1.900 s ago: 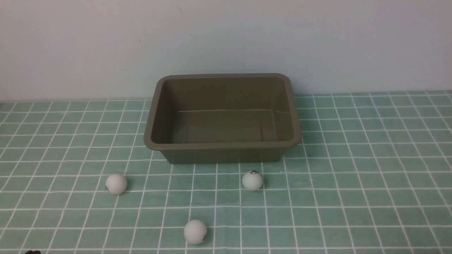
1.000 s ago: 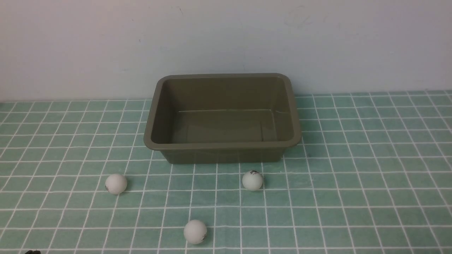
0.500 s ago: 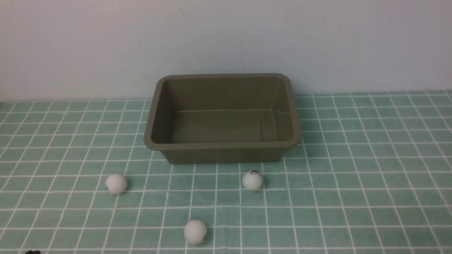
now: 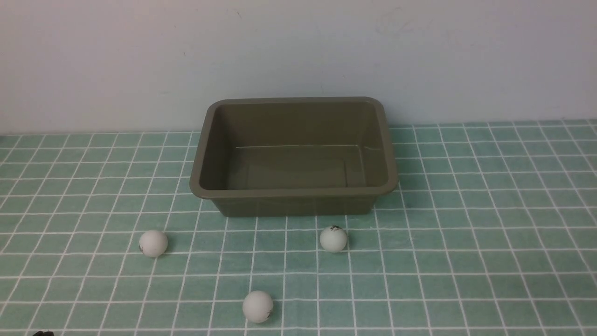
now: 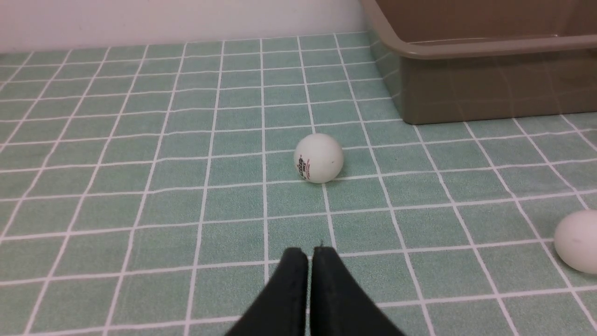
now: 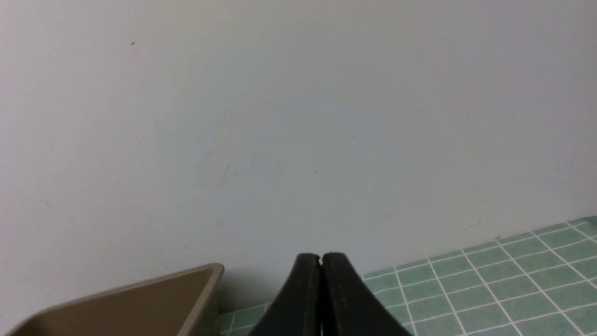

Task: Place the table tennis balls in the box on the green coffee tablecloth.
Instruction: 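Reach for and grasp a ping pong ball on the table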

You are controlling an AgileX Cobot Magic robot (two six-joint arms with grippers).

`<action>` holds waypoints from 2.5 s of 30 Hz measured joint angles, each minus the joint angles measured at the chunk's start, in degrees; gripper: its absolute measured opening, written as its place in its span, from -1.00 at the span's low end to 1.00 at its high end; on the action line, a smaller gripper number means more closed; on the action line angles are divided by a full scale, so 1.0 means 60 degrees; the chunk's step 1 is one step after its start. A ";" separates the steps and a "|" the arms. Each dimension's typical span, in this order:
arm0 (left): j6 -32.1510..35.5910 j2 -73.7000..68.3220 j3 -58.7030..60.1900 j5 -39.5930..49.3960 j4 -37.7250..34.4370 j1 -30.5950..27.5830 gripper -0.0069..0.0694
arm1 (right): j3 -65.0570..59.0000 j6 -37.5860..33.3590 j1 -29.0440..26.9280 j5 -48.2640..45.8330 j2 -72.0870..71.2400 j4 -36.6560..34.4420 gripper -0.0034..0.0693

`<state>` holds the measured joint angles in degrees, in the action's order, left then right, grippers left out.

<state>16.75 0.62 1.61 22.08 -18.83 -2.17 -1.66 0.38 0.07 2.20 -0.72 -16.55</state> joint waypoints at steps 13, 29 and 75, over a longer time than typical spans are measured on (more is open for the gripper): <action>0.0000 0.0000 0.0000 0.0000 0.0000 0.0000 -0.83 | 0.0142 0.2796 0.0000 0.4683 0.0000 -0.0192 -0.95; 0.0000 0.0000 0.0000 0.0000 0.0000 0.0000 -0.83 | 0.4454 0.9975 0.0000 0.3591 0.2721 1.2566 -0.95; 0.0000 0.0000 0.0000 0.0000 0.0000 0.0000 -0.83 | 1.0414 0.4434 0.0495 -0.7275 1.0181 0.7943 -0.94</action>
<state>16.75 0.62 1.61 22.08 -18.83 -2.17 60.82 26.99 3.04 -41.45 60.37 31.11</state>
